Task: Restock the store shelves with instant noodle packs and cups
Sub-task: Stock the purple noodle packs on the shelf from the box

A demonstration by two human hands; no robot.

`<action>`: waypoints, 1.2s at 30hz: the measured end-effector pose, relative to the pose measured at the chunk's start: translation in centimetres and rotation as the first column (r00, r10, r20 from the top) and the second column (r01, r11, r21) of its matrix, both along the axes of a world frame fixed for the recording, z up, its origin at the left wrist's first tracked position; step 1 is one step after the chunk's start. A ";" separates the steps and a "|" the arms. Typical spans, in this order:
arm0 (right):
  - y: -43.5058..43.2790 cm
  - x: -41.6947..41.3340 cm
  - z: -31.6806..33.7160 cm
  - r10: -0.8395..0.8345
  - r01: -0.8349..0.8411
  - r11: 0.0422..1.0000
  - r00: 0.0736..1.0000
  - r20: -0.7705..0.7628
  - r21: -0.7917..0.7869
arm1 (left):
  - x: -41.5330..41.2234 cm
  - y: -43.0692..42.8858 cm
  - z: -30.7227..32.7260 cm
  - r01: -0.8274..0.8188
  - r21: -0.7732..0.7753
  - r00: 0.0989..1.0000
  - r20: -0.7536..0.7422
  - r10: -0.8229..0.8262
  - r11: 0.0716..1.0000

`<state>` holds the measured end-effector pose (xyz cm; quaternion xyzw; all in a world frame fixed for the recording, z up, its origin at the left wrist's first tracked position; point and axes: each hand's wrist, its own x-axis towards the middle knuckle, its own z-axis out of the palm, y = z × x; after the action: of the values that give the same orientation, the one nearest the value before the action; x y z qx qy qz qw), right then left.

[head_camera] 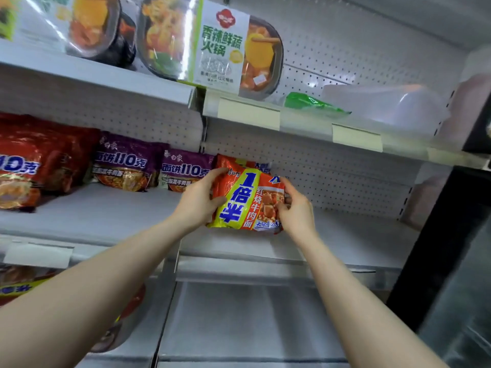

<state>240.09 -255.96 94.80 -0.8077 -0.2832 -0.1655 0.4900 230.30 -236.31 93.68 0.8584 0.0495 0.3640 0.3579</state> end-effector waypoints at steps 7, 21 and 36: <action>2.6 3.9 -0.9 0.093 -0.096 0.991 0.995 -0.034 -0.095 | 4.3 1.4 -0.9 -0.059 -0.017 0.996 -0.072 0.058 0.998; 5.6 8.1 -2.2 0.098 -0.084 0.962 0.994 0.041 -0.261 | 8.7 3.5 -2.7 -0.173 0.172 0.959 -0.195 0.206 0.970; 7.5 8.6 -5.0 0.128 0.100 0.838 0.920 0.370 -0.537 | 8.2 1.8 -2.2 -0.227 0.523 0.909 -0.188 0.372 0.821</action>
<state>248.66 -248.48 89.84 -0.8615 -0.4166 -0.2322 0.1740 238.53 -234.46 91.44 0.9446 0.1416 0.2907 0.0554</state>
